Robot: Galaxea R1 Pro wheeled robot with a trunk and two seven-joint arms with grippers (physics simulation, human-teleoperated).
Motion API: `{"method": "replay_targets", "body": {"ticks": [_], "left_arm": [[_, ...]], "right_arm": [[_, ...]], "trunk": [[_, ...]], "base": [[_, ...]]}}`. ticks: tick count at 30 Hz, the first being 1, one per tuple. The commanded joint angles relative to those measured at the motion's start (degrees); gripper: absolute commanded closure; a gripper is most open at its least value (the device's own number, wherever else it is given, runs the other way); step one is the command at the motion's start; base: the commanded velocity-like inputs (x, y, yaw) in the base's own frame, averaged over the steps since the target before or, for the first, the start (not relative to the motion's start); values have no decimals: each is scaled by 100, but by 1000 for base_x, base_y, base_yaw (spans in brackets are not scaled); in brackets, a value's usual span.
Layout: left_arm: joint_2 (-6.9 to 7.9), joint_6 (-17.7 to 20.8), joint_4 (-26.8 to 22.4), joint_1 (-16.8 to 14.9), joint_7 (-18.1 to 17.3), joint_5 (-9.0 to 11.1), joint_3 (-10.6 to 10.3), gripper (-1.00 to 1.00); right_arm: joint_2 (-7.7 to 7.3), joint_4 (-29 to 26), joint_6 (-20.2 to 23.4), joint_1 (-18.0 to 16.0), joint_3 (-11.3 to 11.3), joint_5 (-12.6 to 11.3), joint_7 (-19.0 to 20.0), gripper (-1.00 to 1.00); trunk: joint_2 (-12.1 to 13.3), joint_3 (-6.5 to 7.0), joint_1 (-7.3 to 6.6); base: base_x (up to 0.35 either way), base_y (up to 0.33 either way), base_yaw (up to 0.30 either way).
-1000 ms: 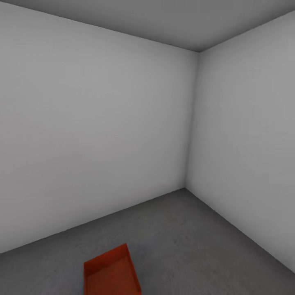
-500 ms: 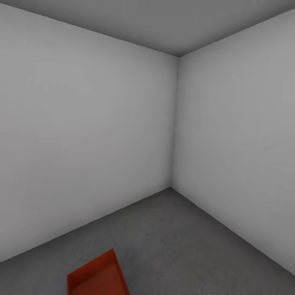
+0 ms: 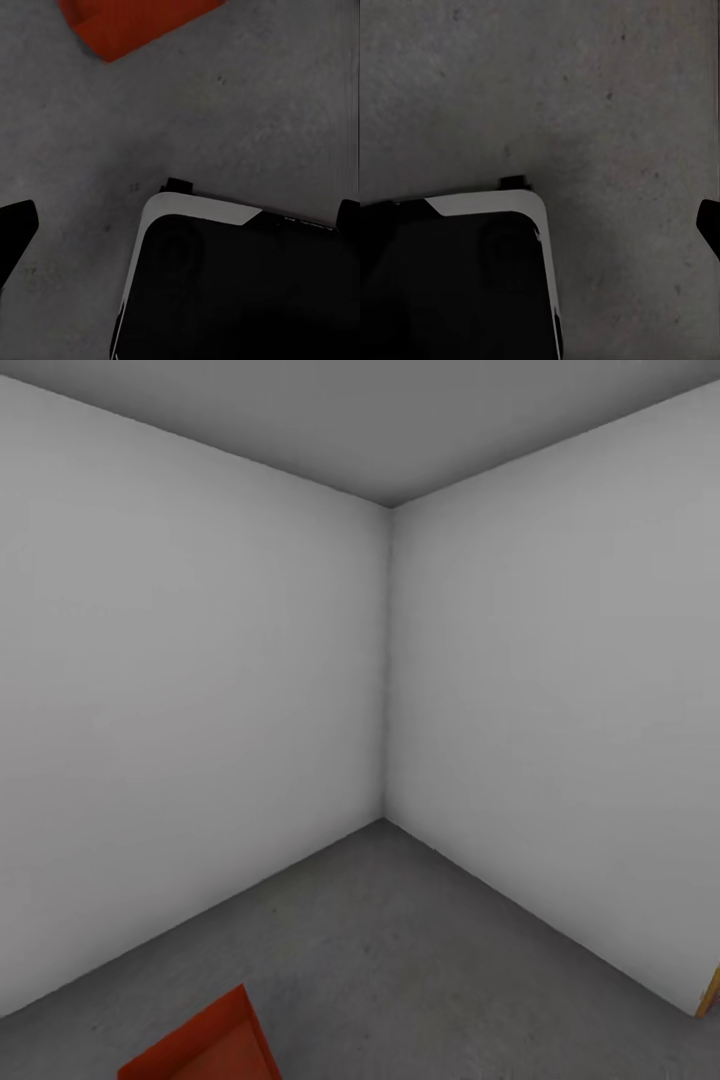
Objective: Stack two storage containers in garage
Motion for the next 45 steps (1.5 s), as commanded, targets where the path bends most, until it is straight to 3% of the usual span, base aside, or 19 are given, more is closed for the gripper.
{"method": "replay_targets", "body": {"ticks": [1, 22, 45], "left_arm": [[-1, -17, 3, -1, 18, 48, -48, -100], [-1, -17, 3, -6, 9, 46, -48, -100], [-10, -17, 3, -3, 9, 46, -48, -100]], "right_arm": [[1, 20, -41, -7, -8, -48, 3, -100], [-14, 12, -41, -7, -13, -48, 3, -100], [-52, 15, -41, -7, -13, -48, 187, -100]], "trunk": [[-4, 3, 2], [-4, 101, 2], [-4, 107, 2]], "base": [[0, 0, -261], [0, 0, -261], [0, 0, -284]]}}
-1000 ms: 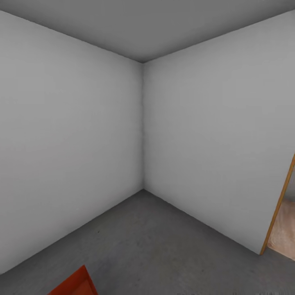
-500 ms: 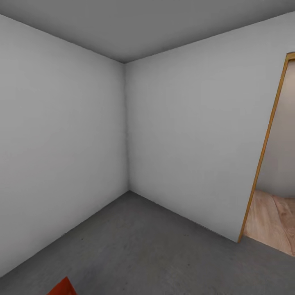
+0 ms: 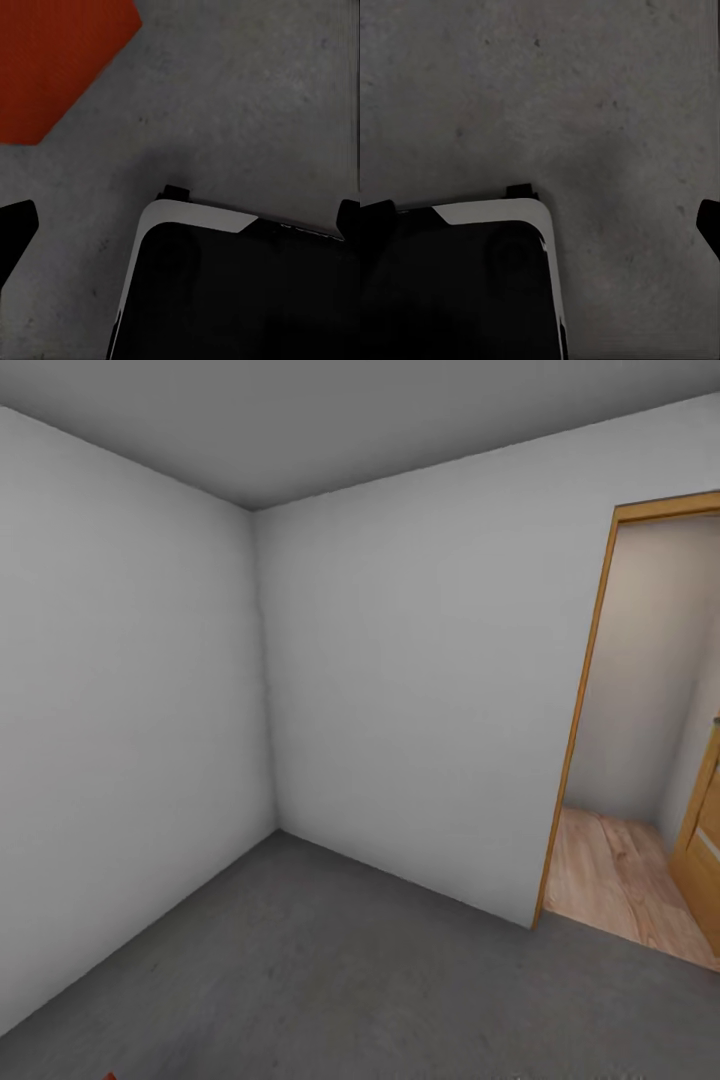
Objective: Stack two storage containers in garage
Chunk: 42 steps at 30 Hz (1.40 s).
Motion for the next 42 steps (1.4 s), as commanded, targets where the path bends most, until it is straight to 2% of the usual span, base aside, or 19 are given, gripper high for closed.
{"method": "replay_targets", "body": {"ticks": [1, 16, 42], "left_arm": [[-1, -17, 2, -1, 18, 49, -48, -100], [-1, -17, 2, 2, 18, 49, -48, -100], [-1, -17, 2, 3, 18, 50, -45, -100]], "right_arm": [[1, 18, -39, -7, -10, -48, 10, -100], [-8, 17, -41, -7, -10, -48, 47, -100], [-8, 16, -40, -7, -10, -56, 193, -100]], "trunk": [[-4, -2, 2], [-4, -8, 2], [-4, -104, 2]], "base": [[0, 0, -286], [0, 0, -286], [0, 0, -286]]}}
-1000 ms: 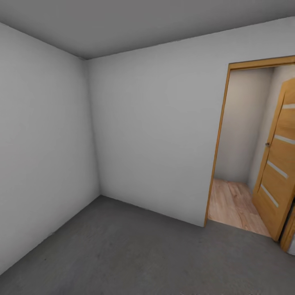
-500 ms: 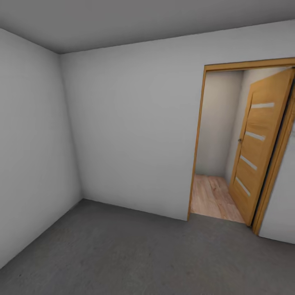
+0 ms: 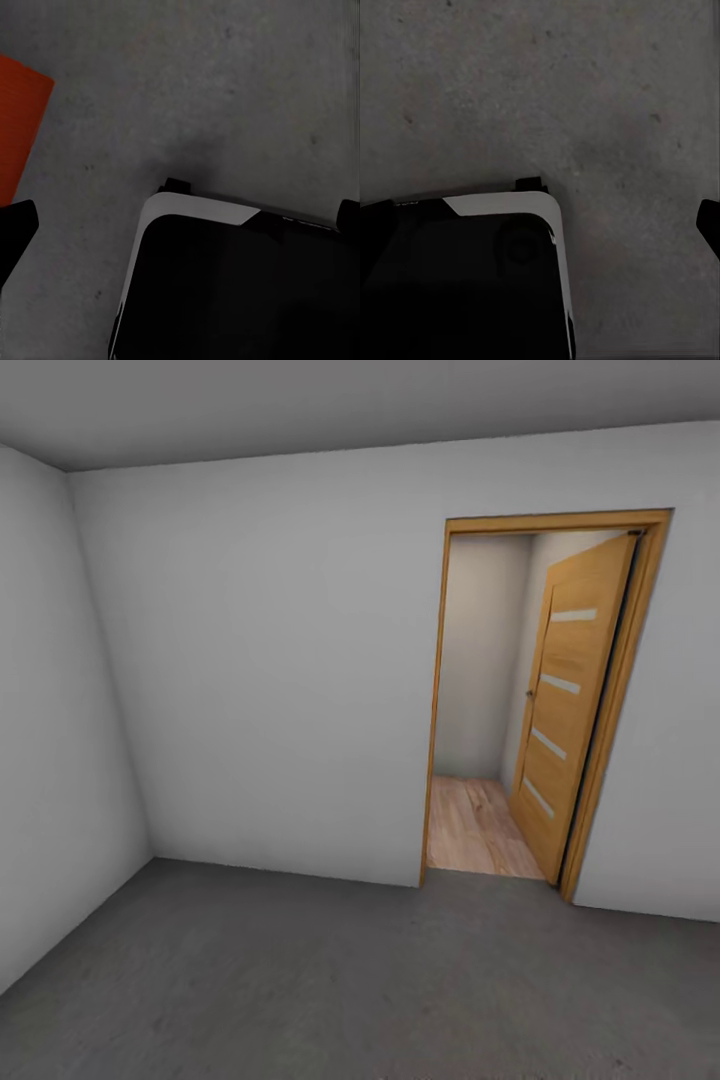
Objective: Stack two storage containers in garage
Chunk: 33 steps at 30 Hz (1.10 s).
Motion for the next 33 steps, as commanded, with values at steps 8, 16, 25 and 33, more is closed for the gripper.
{"method": "replay_targets", "body": {"ticks": [8, 16, 25, 33], "left_arm": [[5, -17, 2, -3, 11, 53, -43, -100], [3, -17, 2, -5, 2, 52, -43, -100], [0, -17, 2, -2, 1, 48, -49, -100], [-1, -15, 2, -1, 0, 37, -51, -100]], "right_arm": [[1, 19, -36, -7, -9, -49, 6, -100], [1, 19, -36, -7, -9, -50, 6, -100], [1, 19, -36, -7, -9, -50, 6, -100], [1, 19, -36, -7, -9, -56, 6, -100]], "trunk": [[-4, -29, 2], [-4, -54, 2], [-4, -81, 2], [-4, -102, 2]], "base": [[0, 0, -286], [0, 0, -286], [0, 0, -286], [0, 0, -286]]}}
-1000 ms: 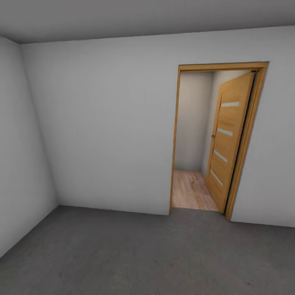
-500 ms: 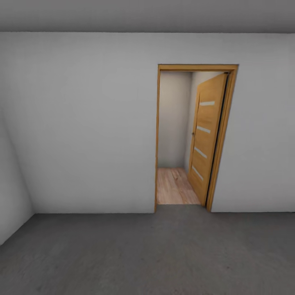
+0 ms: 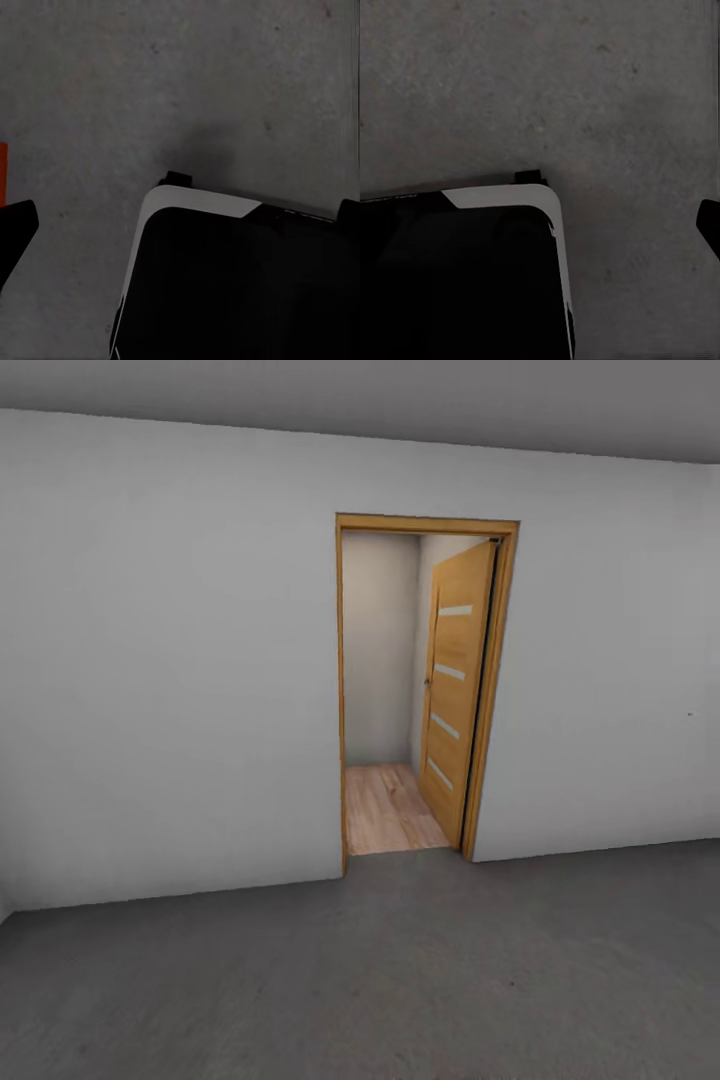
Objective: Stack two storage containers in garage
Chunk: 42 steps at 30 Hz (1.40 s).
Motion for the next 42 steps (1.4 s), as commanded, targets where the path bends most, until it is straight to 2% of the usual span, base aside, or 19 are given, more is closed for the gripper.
{"method": "replay_targets", "body": {"ticks": [1, 23, 31, 42], "left_arm": [[-1, -18, 2, -1, 18, 47, -49, -100], [-27, 7, 2, -3, 10, 8, -57, -100], [-28, 20, 2, 0, 8, 7, -57, -100], [-28, 61, 2, -1, 9, 4, -66, -100]], "right_arm": [[1, 19, -37, -7, -9, -52, 2, -100], [7, 19, -76, -7, -9, -57, -11, -100], [7, 19, -40, -7, -4, -46, -84, -100], [3, 19, -64, -7, -3, -32, -94, -100]], "trunk": [[-4, -5, 2], [-4, -12, 2], [-4, -12, 2], [-4, -12, 2]], "base": [[0, 0, -286], [0, 0, -285], [44, 0, -62], [287, -16, -4]]}}
